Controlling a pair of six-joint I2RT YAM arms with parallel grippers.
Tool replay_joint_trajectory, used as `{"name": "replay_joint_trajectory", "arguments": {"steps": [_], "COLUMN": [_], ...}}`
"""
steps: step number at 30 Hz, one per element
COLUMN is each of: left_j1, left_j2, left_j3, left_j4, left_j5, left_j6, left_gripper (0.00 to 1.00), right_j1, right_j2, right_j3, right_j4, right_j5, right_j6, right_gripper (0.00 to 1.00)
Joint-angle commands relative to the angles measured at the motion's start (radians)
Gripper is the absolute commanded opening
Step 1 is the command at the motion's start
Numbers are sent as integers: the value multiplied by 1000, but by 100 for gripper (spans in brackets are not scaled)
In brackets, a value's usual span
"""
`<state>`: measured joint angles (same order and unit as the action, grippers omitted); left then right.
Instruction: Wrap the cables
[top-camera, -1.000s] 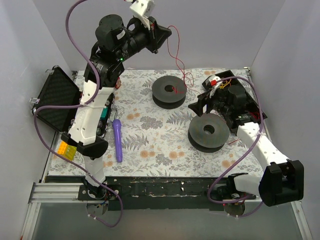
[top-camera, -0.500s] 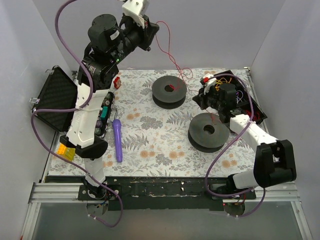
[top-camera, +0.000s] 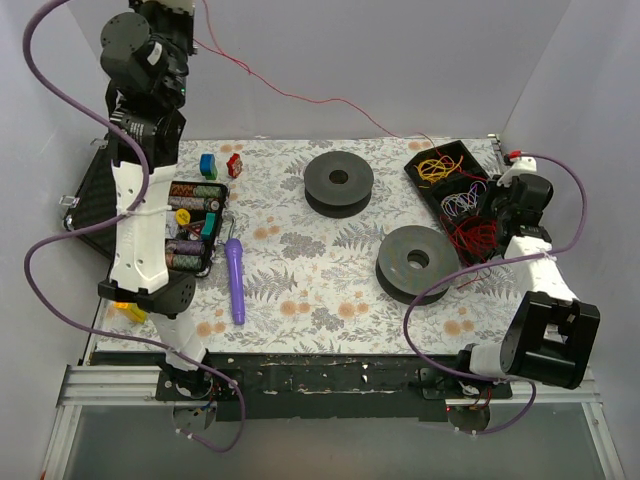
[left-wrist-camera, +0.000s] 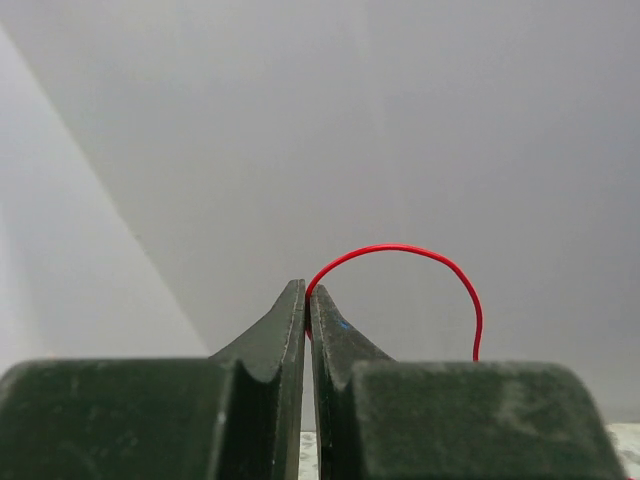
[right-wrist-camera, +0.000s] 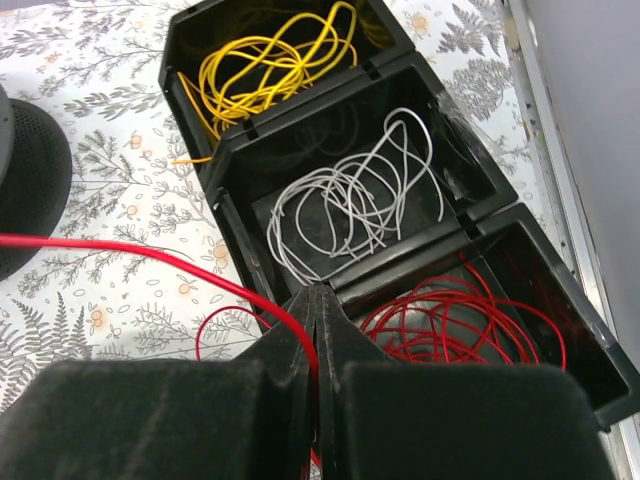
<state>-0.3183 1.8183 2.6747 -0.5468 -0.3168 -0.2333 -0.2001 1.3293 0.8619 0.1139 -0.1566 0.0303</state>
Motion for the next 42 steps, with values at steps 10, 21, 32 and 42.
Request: {"name": "replay_joint_trajectory", "arguments": {"steps": [10, 21, 32, 42], "left_j1": [291, 292, 292, 292], "left_j2": [-85, -123, -191, -270], "left_j3": [-134, -280, -415, -473], "left_j4": [108, -7, -50, -113], "left_j5": [44, 238, 289, 291], "left_j6": [-6, -133, -210, -225], "left_gripper": [0, 0, 0, 0], "right_j1": [-70, -68, 5, 727], "right_j2": [-68, -258, -323, -4], "right_j3": [176, 405, 379, 540], "right_j4": [-60, 81, 279, -43], "right_j5": [-66, -34, -375, -225], "right_j6": [83, 48, 236, -79], "right_gripper": [1, 1, 1, 1]}}
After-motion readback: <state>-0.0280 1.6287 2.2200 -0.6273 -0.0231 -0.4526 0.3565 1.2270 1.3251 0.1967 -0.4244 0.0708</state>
